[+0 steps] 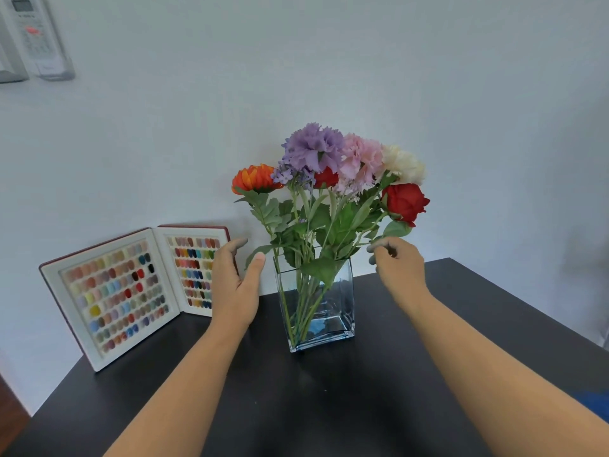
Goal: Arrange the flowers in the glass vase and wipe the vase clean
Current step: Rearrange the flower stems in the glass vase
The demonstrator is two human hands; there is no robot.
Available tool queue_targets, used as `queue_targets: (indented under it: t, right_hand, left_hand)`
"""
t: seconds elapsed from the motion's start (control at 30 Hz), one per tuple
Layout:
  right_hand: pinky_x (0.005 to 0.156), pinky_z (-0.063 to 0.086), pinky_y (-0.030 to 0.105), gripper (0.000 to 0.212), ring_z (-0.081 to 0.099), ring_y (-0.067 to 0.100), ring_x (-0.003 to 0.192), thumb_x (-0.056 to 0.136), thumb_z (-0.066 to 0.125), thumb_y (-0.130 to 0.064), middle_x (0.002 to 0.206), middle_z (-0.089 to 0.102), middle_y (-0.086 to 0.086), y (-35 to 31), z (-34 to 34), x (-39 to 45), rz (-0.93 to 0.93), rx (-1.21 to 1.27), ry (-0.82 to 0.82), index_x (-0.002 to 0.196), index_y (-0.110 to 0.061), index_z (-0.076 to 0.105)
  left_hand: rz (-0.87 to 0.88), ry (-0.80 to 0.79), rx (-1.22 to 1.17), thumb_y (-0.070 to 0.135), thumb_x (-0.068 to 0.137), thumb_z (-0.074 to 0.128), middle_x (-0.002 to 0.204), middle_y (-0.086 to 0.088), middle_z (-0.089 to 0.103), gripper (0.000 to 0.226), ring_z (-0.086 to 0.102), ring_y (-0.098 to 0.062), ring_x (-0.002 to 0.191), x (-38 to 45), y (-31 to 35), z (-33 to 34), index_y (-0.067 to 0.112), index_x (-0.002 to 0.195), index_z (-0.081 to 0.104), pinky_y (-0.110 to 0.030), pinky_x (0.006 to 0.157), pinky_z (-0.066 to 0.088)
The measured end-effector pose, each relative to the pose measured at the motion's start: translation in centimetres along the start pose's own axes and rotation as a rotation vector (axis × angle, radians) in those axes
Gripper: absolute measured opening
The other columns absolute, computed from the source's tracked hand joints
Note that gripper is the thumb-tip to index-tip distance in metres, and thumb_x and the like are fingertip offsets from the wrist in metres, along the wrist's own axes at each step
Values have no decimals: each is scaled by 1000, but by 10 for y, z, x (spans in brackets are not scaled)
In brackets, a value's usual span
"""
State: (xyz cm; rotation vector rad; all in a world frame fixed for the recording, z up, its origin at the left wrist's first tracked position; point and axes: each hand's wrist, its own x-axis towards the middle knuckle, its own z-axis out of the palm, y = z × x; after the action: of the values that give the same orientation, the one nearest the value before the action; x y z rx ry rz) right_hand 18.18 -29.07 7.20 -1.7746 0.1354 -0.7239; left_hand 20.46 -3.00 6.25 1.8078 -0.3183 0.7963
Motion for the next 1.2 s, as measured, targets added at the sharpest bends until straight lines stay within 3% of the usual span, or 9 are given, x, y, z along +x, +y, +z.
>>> queue_targets:
  t: [0.07,0.2,0.3,0.43,0.7,0.8,0.87,1.03,1.2]
  right_hand:
    - [76,50,34,14,61,18,82,85,55,-26,94,71,4,6,-2,8,161,-14,-117,89,-21,68]
    - [95,41,39,56,51,22,112,88,60,-44,122,53,-2,0,6,25,293,7,-365,135,-16,46]
    - [90,34,33,54,48,12,94,92,59,-40,102,51,-8,-11,21,40,229,19,-421,137,-14,46]
    - [86,35,31,39,51,20,103,94,59,-30,112,56,1,-21,40,60,206,23,-408,127,-10,56]
    - [98,33,32,56,46,24,128,87,70,-21,130,53,0,-10,59,76,186,231,-365,134,-14,39]
    - [97,43,34,38,56,25,118,89,67,-15,116,61,0,-12,64,78,143,216,-347,121,-14,46]
    - [95,47,37,25,59,28,112,91,63,-10,108,63,1,-18,65,81,109,167,-327,112,-16,49]
    - [98,49,47,39,58,33,111,91,59,-4,122,61,15,-34,61,96,85,1,-343,129,-8,50]
    - [93,52,49,33,62,33,106,91,60,-4,117,64,15,-36,56,98,133,6,-435,123,-8,52]
  left_hand:
    - [-169,3,-94,52,79,63,135,14,46,61,41,-7,129,7,0,5,33,132,42,-30,106,34]
    - [-470,-149,-79,48,74,78,151,-4,37,100,36,-26,138,10,-8,19,24,151,19,-37,105,32]
    - [-491,-191,-66,56,61,82,150,-3,42,122,39,-26,137,5,-11,32,30,154,7,-40,108,33]
    - [-463,-126,-125,49,55,89,139,-6,53,135,47,-22,131,21,-5,45,36,152,-4,-35,104,34]
    - [-493,-18,-285,22,64,91,149,-6,37,129,48,-16,124,36,-10,54,30,153,-2,-33,105,35]
    - [-542,-57,-253,22,68,89,119,5,62,71,57,-15,117,37,-15,58,15,129,54,-32,102,42]
    - [-555,-108,-221,28,70,88,110,3,70,47,62,-16,113,36,-15,58,14,111,70,-36,105,44]
    - [-467,-87,-226,24,76,84,126,-4,63,87,54,-17,121,39,-16,54,9,146,36,-30,107,36]
    - [-506,-145,-277,25,85,74,151,-2,42,81,42,-8,119,41,-23,48,17,152,28,-22,101,27]
